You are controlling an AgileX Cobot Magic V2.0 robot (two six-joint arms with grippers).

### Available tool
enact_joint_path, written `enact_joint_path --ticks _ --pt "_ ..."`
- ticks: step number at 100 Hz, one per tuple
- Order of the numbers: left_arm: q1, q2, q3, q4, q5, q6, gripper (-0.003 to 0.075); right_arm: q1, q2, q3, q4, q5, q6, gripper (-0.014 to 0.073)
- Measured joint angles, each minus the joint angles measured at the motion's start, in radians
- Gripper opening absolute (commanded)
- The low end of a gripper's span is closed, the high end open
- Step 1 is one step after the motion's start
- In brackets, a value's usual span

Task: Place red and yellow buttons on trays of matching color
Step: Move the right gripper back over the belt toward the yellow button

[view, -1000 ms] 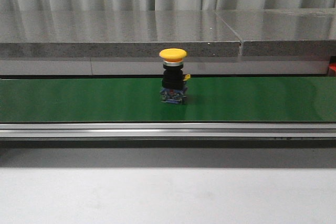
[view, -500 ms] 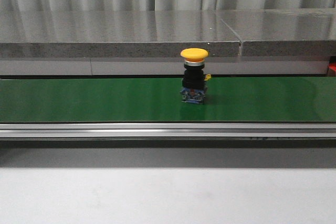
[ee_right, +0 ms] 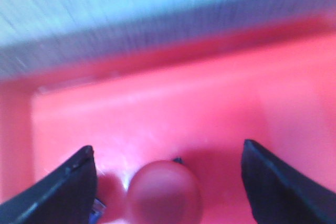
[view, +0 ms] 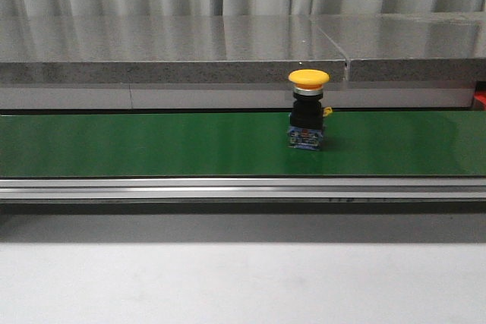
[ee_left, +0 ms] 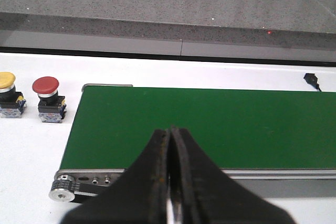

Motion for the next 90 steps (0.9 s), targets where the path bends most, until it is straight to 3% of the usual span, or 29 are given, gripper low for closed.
enact_joint_path --ticks 53,90 --pt "0.000 0.000 0.000 0.000 0.000 0.000 -0.0019 0.017 -0.304 -0.015 0.052 0.312 0.011 0.0573" --pt "0.000 0.000 0.000 0.000 0.000 0.000 -0.0019 0.124 -0.664 0.351 0.057 0.324 -0.061 0.0573"
